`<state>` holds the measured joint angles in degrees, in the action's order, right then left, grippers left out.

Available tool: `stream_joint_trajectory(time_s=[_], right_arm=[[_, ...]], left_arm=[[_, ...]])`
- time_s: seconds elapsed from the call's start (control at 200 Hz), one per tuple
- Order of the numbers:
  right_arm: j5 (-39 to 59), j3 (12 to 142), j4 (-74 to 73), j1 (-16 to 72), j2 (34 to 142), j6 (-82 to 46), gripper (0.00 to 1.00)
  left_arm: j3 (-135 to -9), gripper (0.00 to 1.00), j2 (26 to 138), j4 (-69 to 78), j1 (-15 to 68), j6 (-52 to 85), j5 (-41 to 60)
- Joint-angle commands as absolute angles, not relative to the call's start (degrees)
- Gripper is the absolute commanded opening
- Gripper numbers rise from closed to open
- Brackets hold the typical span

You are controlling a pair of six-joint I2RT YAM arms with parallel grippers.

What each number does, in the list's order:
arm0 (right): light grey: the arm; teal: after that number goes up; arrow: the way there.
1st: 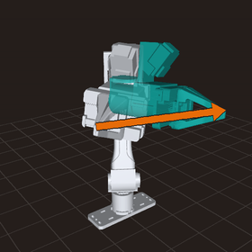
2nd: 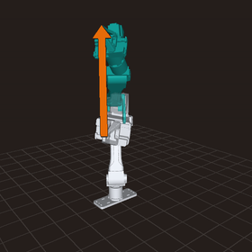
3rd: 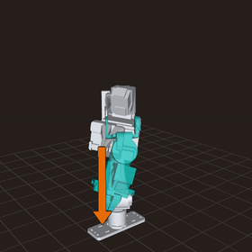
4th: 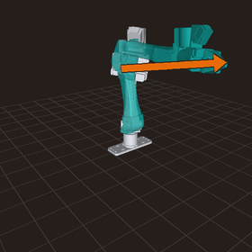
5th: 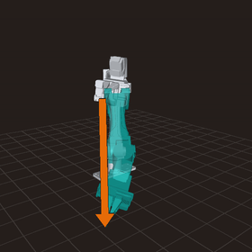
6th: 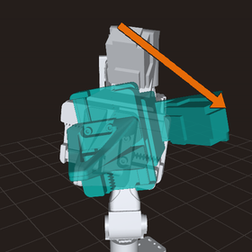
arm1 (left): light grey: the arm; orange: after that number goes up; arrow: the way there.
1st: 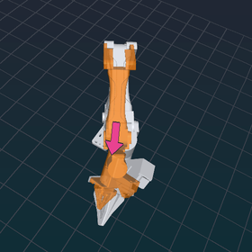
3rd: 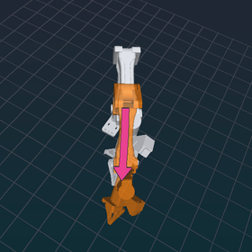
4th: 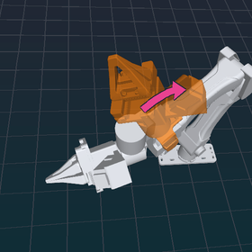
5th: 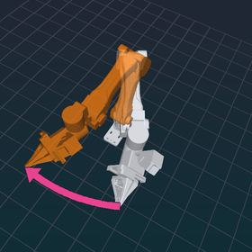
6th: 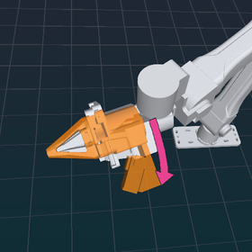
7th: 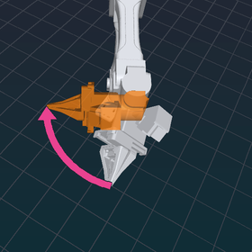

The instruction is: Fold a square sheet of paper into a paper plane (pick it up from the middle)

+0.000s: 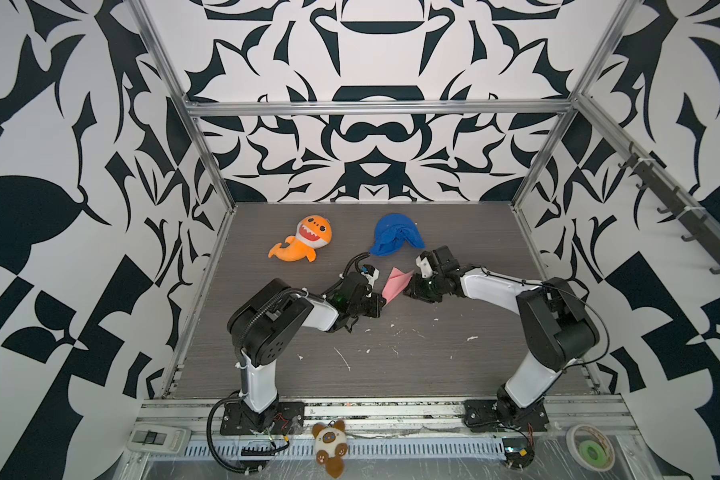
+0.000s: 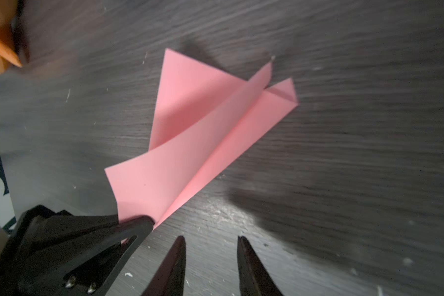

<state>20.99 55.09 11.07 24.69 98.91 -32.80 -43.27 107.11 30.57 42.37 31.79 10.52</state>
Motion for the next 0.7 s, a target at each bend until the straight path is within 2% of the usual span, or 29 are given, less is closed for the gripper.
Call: stream_joint_trajectory(time_s=[0.0, 0.185, 0.335, 0.695], right_arm=[[27.2, 58.3, 8.2, 25.3, 99.6, -29.6, 0.33], [34.7, 58.7, 1.5, 26.0, 102.5, -29.9, 0.22], [37.1, 58.4, -2.6, 25.9, 103.8, -31.0, 0.17], [37.1, 58.2, -5.8, 25.7, 106.7, -31.7, 0.13]], left_arm=[[-44.2, 0.07, 109.7, 22.8, 42.3, 34.0, 11.2], [-45.9, 0.06, 110.0, 18.9, 42.2, 34.4, 11.2], [-47.0, 0.06, 110.3, 16.0, 42.2, 33.9, 11.4], [-47.3, 0.07, 110.9, 14.0, 42.2, 33.4, 11.0]])
